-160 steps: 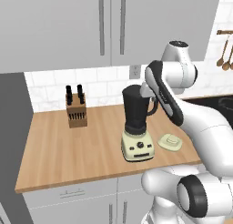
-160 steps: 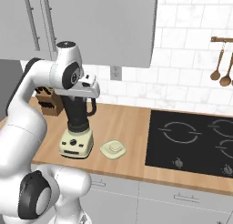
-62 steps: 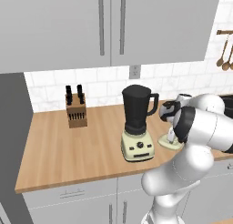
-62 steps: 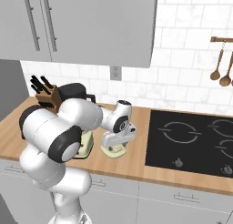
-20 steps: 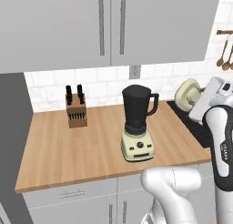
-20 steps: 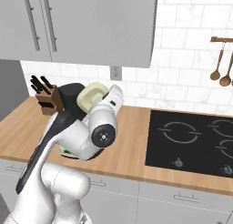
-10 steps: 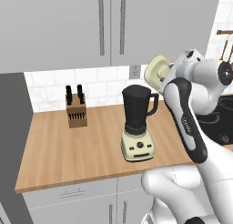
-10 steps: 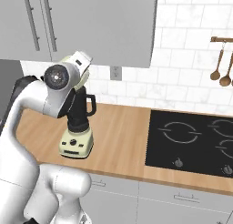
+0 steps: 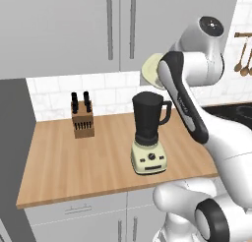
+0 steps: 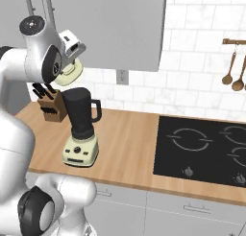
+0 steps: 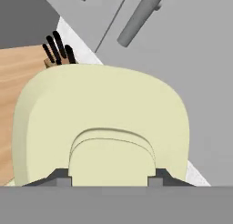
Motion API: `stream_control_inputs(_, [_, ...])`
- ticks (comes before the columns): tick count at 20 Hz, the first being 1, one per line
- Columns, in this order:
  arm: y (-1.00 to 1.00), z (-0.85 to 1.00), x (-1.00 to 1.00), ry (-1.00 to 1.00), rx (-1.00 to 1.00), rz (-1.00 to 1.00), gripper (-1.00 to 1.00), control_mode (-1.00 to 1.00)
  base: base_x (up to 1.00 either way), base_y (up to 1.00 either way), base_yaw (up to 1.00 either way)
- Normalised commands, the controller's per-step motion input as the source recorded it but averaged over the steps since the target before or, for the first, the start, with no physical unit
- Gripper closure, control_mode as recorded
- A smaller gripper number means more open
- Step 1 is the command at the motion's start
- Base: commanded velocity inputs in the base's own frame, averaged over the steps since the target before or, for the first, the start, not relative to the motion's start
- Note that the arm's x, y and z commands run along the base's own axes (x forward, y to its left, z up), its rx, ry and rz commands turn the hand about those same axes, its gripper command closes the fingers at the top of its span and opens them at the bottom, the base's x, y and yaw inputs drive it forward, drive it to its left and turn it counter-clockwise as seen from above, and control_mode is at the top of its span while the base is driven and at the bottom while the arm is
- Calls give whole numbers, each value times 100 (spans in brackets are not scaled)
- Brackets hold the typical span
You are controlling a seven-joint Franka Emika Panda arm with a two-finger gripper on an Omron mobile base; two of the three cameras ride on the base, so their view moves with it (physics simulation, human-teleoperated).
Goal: Close the lid blender by securely placing the lid on top.
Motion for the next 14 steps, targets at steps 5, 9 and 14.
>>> stream_control_inputs(5, [0, -43, 15, 21, -7, 0, 100, -100, 0, 0, 0])
stream_control_inputs(9, [0, -43, 14, 27, -1, 0, 100, -100, 0, 0, 0])
stream_control_inputs(14, [0, -20, 30, 28, 0, 0, 100, -100, 0, 0, 0])
